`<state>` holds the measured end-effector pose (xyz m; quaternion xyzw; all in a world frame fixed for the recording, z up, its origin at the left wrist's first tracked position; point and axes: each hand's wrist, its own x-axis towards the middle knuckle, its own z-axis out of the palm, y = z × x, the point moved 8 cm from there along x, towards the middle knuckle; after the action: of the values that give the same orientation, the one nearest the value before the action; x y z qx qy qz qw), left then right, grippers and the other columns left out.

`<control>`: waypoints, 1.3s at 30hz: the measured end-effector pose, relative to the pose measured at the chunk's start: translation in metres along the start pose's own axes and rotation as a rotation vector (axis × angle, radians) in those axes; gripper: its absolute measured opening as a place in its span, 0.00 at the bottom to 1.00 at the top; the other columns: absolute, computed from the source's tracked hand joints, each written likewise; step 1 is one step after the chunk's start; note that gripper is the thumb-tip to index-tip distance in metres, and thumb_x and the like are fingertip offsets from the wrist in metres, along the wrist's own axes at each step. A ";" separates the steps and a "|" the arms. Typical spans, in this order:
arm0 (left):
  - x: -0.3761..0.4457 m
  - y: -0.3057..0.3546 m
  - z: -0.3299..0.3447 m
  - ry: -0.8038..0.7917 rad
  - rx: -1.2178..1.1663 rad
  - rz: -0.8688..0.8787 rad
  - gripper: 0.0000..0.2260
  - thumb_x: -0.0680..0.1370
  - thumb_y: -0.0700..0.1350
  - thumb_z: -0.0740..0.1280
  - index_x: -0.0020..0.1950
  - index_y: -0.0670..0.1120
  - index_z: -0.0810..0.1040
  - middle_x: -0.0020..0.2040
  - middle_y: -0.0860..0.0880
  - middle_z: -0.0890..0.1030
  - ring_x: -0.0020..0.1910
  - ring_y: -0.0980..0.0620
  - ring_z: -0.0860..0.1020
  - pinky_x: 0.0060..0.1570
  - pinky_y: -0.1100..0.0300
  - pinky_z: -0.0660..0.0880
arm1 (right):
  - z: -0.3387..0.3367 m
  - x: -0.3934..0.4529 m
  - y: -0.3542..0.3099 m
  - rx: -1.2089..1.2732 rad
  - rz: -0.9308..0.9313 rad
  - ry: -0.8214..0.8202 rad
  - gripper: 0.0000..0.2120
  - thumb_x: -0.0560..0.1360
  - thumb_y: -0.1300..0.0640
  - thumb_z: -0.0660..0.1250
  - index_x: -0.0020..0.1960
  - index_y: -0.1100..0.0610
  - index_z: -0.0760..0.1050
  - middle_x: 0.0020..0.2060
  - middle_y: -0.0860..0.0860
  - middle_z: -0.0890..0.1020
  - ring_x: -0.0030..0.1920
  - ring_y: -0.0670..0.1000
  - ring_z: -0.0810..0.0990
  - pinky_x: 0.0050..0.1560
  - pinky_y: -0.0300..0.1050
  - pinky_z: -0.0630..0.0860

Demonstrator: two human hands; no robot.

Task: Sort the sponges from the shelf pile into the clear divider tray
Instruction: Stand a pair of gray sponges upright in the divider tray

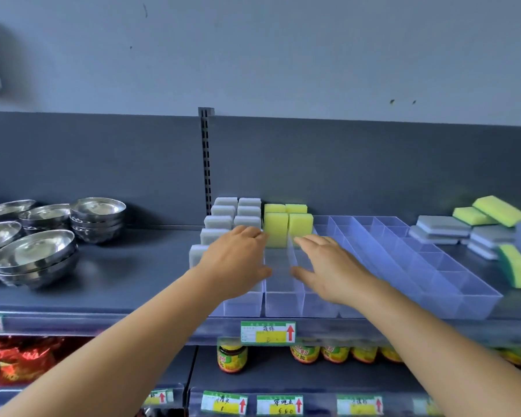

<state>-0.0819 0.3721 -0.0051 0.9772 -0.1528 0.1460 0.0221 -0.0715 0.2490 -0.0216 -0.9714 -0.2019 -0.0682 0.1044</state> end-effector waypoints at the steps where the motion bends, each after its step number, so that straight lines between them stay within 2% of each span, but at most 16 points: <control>1: 0.005 0.011 0.002 0.002 0.001 0.024 0.23 0.77 0.56 0.63 0.68 0.46 0.68 0.67 0.50 0.72 0.68 0.50 0.67 0.63 0.56 0.68 | -0.003 -0.004 0.011 0.000 0.016 0.004 0.29 0.79 0.45 0.58 0.76 0.54 0.55 0.74 0.48 0.60 0.74 0.51 0.57 0.70 0.45 0.59; 4: 0.021 0.043 0.007 0.007 -0.006 0.076 0.24 0.78 0.56 0.61 0.71 0.48 0.67 0.69 0.51 0.71 0.69 0.50 0.67 0.64 0.56 0.67 | -0.011 -0.016 0.047 -0.005 0.062 0.012 0.29 0.79 0.45 0.59 0.75 0.54 0.56 0.74 0.48 0.60 0.74 0.50 0.57 0.70 0.43 0.58; 9: 0.056 0.102 0.022 -0.020 -0.031 0.134 0.23 0.79 0.57 0.60 0.70 0.47 0.68 0.69 0.51 0.71 0.69 0.49 0.67 0.64 0.54 0.70 | -0.024 -0.038 0.123 -0.019 0.167 0.023 0.30 0.79 0.45 0.58 0.76 0.54 0.54 0.75 0.48 0.59 0.75 0.50 0.55 0.71 0.43 0.56; 17: 0.117 0.216 0.049 -0.071 -0.097 0.226 0.26 0.80 0.56 0.59 0.75 0.49 0.60 0.74 0.52 0.66 0.73 0.50 0.62 0.66 0.54 0.67 | -0.045 -0.070 0.240 -0.036 0.260 0.030 0.30 0.79 0.45 0.59 0.76 0.55 0.55 0.75 0.49 0.59 0.75 0.51 0.56 0.72 0.44 0.57; 27: 0.187 0.341 0.080 -0.107 -0.124 0.307 0.24 0.79 0.56 0.59 0.72 0.47 0.64 0.69 0.49 0.70 0.70 0.48 0.67 0.64 0.52 0.70 | -0.073 -0.104 0.370 0.004 0.368 0.085 0.30 0.79 0.46 0.59 0.76 0.54 0.55 0.75 0.47 0.59 0.74 0.50 0.56 0.71 0.43 0.57; 35: 0.243 0.425 0.091 -0.081 -0.169 0.373 0.28 0.79 0.55 0.60 0.76 0.49 0.57 0.74 0.50 0.66 0.71 0.48 0.66 0.64 0.52 0.69 | -0.105 -0.120 0.466 0.009 0.487 0.205 0.27 0.78 0.48 0.61 0.73 0.54 0.59 0.73 0.50 0.62 0.71 0.55 0.61 0.67 0.48 0.63; 39: 0.272 0.456 0.095 -0.075 -0.172 0.408 0.27 0.79 0.53 0.60 0.76 0.49 0.57 0.73 0.49 0.66 0.70 0.47 0.67 0.61 0.52 0.71 | -0.113 -0.115 0.504 0.049 0.534 0.253 0.30 0.77 0.50 0.62 0.75 0.54 0.55 0.74 0.51 0.58 0.73 0.55 0.58 0.70 0.48 0.60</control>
<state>0.0529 -0.1500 -0.0176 0.9252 -0.3600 0.0974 0.0696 0.0184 -0.2727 -0.0206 -0.9712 0.0739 -0.1538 0.1661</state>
